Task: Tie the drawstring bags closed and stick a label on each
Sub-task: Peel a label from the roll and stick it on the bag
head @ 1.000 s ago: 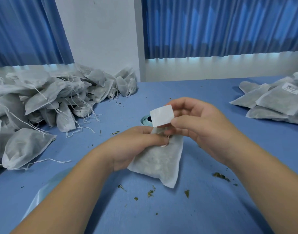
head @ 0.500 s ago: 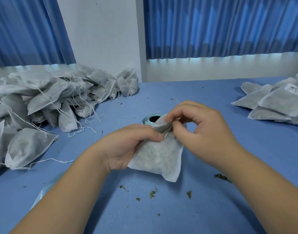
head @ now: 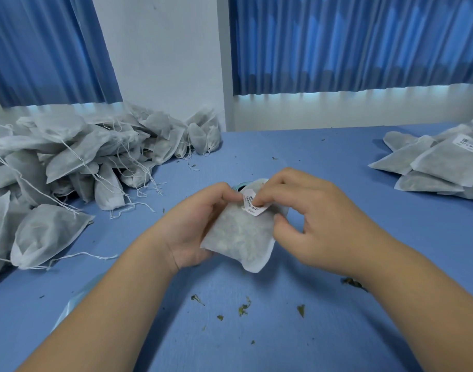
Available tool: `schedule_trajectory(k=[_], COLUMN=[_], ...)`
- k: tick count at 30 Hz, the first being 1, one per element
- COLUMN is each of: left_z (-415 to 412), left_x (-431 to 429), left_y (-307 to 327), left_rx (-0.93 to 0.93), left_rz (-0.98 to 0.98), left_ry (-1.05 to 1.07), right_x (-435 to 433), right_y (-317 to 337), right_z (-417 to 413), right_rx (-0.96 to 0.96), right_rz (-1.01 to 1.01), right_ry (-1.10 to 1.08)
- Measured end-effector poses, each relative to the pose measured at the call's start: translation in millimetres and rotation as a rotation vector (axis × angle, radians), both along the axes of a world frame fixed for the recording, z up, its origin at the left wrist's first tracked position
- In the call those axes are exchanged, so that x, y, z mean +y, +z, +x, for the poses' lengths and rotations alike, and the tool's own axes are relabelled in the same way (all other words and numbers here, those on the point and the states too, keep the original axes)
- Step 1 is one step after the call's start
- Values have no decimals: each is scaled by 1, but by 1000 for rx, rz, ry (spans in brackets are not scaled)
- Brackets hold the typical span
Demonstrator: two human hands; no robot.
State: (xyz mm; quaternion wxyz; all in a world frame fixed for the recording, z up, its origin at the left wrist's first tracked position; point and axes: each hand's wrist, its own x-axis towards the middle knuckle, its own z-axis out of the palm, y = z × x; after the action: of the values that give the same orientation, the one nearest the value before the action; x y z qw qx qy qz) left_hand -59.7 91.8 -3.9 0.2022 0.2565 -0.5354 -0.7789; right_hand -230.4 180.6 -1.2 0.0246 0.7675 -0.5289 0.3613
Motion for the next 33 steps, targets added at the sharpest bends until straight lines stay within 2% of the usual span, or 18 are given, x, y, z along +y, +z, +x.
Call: schedule_trajectory(k=[4,8,12,17,20,24,27,33], left_z=[-2,-4,-5,-11,-14,-12,-12,-16], left_x=[1,2,3,8,8,8,8,11], left_y=[-2,-5,-5,-8,-10,-10,-12,-14], left_rx=[-18,-58,-23,-18,-23,29,5,-62], left_rz=[-103,-267,-315,-479,-561,-544,-529,-565], left_ry=[12,147,219,346,383,385,382,404], right_x=[0,-4,-11,-15,-15,-14,-15,-15], right_y=[-1,-5,-9,-9,-9,-5,-4,-9], right_z=[1,7,10,9,7,2,-4,-2], right_rx=[0,-208,-320,-823,-982,-1172,-1197,-1104], right_rz=[10,-8,22,345,477,635,609,474], right_ry=[1,-29,-192,-199,-146,55,53,6])
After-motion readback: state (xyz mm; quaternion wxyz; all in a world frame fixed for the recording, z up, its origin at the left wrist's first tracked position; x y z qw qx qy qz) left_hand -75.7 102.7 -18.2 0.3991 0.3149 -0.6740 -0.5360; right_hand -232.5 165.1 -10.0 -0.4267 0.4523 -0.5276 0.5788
